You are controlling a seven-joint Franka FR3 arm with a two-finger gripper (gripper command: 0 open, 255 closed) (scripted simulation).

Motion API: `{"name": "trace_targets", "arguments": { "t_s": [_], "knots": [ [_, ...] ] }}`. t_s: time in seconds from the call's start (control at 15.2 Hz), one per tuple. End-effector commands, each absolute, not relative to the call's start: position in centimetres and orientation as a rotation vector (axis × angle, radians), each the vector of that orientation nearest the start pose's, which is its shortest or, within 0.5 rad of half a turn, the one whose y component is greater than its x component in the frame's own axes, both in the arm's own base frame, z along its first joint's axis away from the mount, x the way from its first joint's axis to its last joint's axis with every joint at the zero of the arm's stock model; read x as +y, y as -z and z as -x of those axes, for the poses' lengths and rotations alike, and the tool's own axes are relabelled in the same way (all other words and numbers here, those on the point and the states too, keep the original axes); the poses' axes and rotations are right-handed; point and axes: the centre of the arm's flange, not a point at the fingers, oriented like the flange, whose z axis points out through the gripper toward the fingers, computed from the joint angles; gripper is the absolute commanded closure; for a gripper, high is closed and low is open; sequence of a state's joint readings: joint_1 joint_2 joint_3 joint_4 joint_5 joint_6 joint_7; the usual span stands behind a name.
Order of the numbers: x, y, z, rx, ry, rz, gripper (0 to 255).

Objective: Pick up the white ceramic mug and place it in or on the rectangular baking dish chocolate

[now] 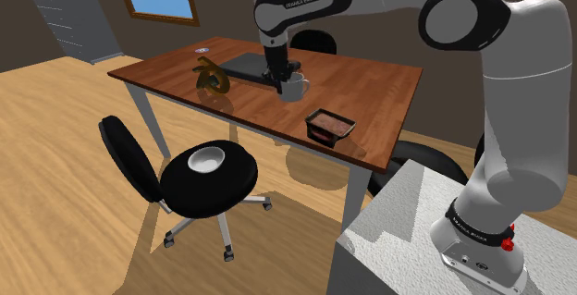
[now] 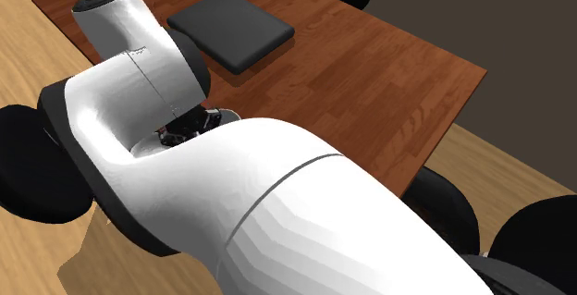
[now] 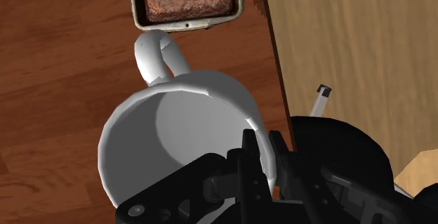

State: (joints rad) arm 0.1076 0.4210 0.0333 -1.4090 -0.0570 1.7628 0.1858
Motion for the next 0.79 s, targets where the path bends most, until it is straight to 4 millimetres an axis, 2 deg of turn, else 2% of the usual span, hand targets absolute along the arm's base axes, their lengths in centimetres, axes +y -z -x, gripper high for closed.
{"name": "trace_targets", "arguments": {
  "t_s": [0.0, 0.53, 0.73],
  "knots": [
    [8.6, -46.8, -67.1, 0.055, -0.095, 3.192, 255],
    [8.6, -50.8, -67.1, 0.055, -0.095, 3.192, 255],
    [7.8, -51.0, -63.3, 0.055, -0.095, 3.192, 255]
  ]
}}
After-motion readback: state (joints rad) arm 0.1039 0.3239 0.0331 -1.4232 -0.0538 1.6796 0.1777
